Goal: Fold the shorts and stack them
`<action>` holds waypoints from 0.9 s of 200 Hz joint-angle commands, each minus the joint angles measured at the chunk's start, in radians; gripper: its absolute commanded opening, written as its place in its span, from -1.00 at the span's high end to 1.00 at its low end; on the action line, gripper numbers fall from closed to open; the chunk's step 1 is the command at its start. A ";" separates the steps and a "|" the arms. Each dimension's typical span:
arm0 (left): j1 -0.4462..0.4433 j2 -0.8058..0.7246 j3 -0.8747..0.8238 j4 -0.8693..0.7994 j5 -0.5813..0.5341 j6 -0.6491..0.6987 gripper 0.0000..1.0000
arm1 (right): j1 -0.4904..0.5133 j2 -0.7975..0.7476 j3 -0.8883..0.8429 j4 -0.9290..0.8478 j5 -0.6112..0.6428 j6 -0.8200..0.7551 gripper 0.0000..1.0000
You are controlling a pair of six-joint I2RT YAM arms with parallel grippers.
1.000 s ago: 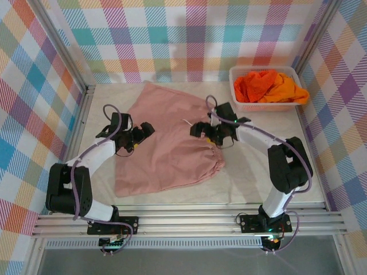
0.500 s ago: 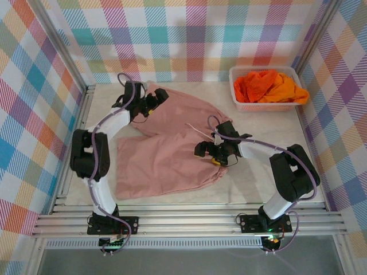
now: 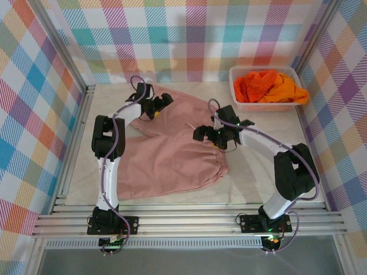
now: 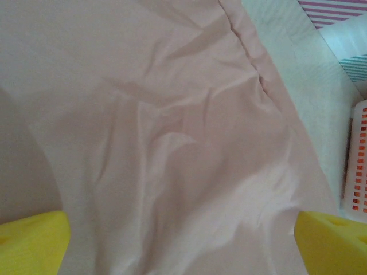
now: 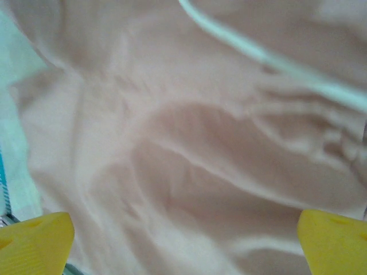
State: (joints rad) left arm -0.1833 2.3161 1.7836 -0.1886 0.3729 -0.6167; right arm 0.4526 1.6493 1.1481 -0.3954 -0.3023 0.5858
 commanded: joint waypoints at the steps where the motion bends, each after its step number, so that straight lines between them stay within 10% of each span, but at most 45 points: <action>1: 0.042 -0.005 -0.019 0.002 -0.014 0.015 -1.00 | -0.044 0.088 0.126 -0.063 0.035 -0.056 -0.99; 115: 0.165 -0.058 -0.173 0.162 0.048 -0.017 -1.00 | -0.140 0.789 0.975 -0.314 0.061 -0.108 -0.99; 180: 0.165 -0.434 -0.356 0.116 -0.034 -0.012 -1.00 | -0.223 0.996 1.310 -0.462 0.136 -0.048 -0.99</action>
State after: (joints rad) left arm -0.0246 2.0918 1.4960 -0.0486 0.3889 -0.6250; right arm 0.2768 2.6061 2.4187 -0.7589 -0.2199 0.4946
